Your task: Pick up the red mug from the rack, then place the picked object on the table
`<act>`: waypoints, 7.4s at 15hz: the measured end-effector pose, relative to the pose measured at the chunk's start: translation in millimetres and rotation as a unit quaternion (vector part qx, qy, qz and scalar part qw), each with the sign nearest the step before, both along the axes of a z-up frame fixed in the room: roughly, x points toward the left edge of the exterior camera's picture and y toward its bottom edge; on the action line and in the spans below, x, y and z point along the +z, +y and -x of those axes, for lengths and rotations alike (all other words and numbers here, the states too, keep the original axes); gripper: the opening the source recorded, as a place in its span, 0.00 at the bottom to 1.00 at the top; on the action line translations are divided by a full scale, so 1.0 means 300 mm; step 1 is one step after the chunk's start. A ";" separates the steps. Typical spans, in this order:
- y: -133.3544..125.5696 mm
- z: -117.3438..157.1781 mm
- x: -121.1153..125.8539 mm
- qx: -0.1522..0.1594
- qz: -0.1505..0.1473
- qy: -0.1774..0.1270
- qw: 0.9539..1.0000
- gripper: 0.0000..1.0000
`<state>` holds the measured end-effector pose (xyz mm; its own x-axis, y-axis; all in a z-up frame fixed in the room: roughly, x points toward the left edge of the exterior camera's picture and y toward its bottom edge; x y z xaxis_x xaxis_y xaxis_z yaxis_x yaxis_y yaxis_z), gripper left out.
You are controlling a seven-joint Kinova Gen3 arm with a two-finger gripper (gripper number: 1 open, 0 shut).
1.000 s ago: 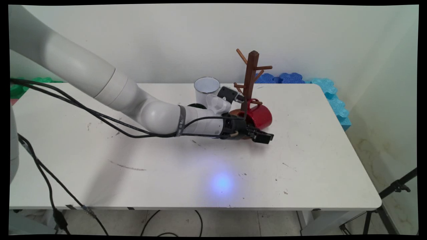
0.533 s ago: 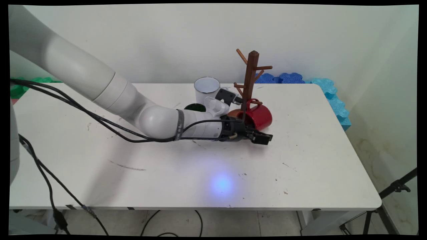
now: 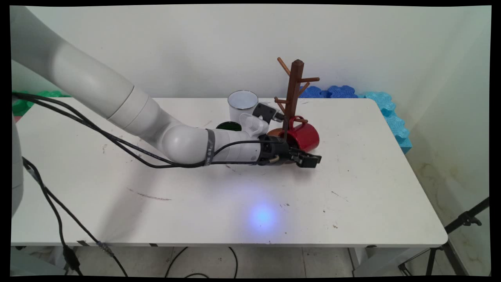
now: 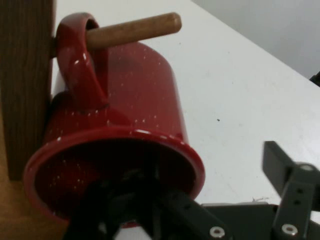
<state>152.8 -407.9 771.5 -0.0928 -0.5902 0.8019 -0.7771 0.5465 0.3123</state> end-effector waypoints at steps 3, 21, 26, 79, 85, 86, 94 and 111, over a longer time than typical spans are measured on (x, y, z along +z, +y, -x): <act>-0.007 0.004 0.004 -0.006 0.006 0.004 1.000 0.00; 0.006 -0.008 0.082 -0.037 0.034 0.023 0.998 0.00; 0.039 -0.001 0.143 -0.055 0.041 0.036 0.997 0.00; 0.134 -0.473 0.702 -0.354 -0.022 -0.300 0.886 0.00; 0.104 -0.457 0.612 -0.364 -0.049 -0.353 0.861 0.00; 0.102 -0.454 0.601 -0.365 -0.051 -0.355 0.859 0.00; 0.082 -0.414 0.485 -0.365 -0.063 -0.376 0.849 0.00; 0.054 -0.368 0.337 -0.366 -0.053 -0.388 0.844 0.00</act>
